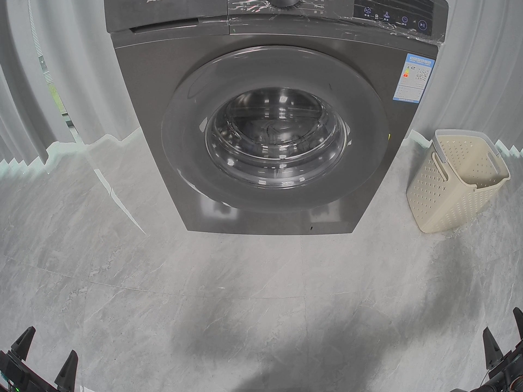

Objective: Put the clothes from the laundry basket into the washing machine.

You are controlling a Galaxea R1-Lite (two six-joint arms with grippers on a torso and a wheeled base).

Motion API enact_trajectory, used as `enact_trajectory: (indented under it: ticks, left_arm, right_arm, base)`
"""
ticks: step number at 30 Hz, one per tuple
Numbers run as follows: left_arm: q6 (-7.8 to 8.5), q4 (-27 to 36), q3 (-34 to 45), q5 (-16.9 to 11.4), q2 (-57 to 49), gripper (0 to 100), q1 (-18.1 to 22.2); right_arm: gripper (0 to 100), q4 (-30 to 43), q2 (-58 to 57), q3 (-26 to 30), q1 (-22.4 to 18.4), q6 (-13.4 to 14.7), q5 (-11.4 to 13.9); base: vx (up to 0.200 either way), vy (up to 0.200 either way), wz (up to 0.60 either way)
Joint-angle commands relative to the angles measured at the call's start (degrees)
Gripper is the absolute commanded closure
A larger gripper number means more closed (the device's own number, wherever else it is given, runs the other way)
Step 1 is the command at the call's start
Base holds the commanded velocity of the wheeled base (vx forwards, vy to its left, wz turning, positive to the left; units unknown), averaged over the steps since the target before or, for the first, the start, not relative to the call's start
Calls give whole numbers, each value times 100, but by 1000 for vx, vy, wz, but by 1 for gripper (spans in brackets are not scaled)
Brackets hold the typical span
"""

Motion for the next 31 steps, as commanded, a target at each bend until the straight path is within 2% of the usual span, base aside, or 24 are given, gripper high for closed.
enact_trajectory:
  ticks: [1, 31]
  left_arm:
    - [-1, 2, 92, 2, 0, 0, 5]
    - [-1, 2, 92, 2, 9, 0, 5]
  right_arm:
    - [0, 0, -68, 101, 2, 7, 2]
    - [0, 0, -59, 101, 2, 7, 2]
  base:
    - [0, 0, 0]
    - [0, 0, 0]
